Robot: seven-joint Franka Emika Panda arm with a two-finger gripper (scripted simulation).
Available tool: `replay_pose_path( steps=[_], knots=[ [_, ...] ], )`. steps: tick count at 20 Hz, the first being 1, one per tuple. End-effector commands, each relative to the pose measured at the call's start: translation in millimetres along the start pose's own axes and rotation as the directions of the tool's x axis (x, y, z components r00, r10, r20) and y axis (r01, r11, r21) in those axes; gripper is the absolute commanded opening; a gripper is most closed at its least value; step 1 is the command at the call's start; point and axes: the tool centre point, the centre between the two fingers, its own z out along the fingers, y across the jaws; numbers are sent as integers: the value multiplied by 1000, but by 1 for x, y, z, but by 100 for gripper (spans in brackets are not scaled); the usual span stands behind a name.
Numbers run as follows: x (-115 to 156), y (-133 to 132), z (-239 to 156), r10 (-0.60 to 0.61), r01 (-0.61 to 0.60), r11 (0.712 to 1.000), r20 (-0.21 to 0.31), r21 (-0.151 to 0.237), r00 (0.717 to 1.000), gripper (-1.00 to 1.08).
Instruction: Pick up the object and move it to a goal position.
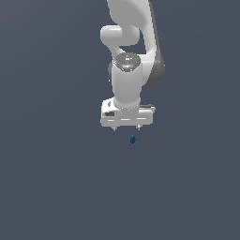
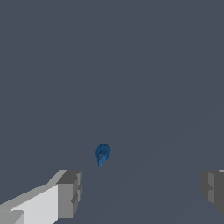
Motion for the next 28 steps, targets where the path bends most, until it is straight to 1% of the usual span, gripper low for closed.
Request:
replay_pose_path(
  steps=[1,4,9,13,18,22,28],
  knots=[
    [0,0,0,0,0,1000,0,0,1000,100],
    [-4,6,5,7,-7,1000,12,-3,1000,100],
    [-19,29,23,47,-46,999,58,-14,997,100],
    [-19,31,23,53,-52,999,60,-15,997,100],
    [-20,21,31,1,-1,1000,57,-17,998,100],
    [-23,4,46,-87,88,996,53,-20,995,100],
    [-30,-27,72,-246,247,969,46,-23,968,100]
  ],
)
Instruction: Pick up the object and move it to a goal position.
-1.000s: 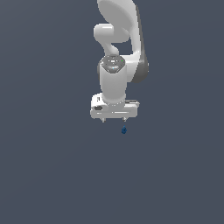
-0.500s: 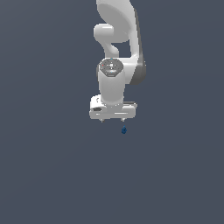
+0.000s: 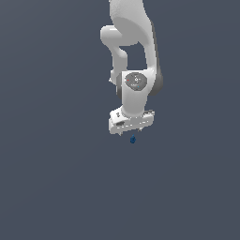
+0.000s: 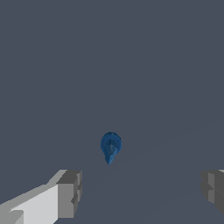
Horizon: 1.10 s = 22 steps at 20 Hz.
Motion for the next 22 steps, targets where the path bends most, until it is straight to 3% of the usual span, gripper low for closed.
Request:
replay_pose_path(
  steps=[1,12,22],
  knots=[
    [0,-11,8,-55,55,998,-5,-3,998,100],
    [-1,-21,21,-99,99,995,-7,-4,995,100],
    [-1,-22,62,-106,106,994,-8,-5,994,100]
  ],
)
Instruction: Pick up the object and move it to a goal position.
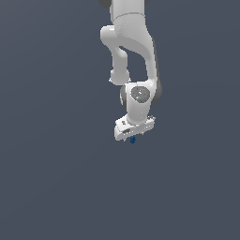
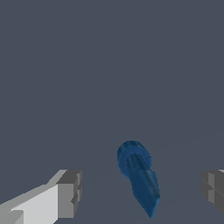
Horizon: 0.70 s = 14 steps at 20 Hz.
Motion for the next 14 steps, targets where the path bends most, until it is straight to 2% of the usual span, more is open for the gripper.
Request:
replay_pose_path(
  steps=[1,4,5,14],
  knots=[
    [1,0,7,-1,1,1000,-1,0,1000,100],
    [1,0,9,-1,1,1000,-1,0,1000,100],
    [1,0,9,-1,1,1000,-1,0,1000,-100],
    [1,0,9,-1,1,1000,-1,0,1000,-100]
  ],
)
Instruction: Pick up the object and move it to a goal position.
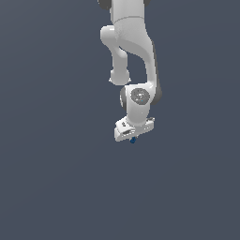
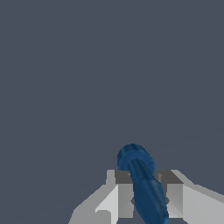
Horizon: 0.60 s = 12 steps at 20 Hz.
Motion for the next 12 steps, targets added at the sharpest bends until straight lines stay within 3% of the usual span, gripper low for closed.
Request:
replay_pose_path(
  steps=[1,12],
  knots=[
    [0,0,0,0,0,1000,0,0,1000,-100],
    [-3,15,-35,0,0,1000,0,0,1000,-100]
  ],
)
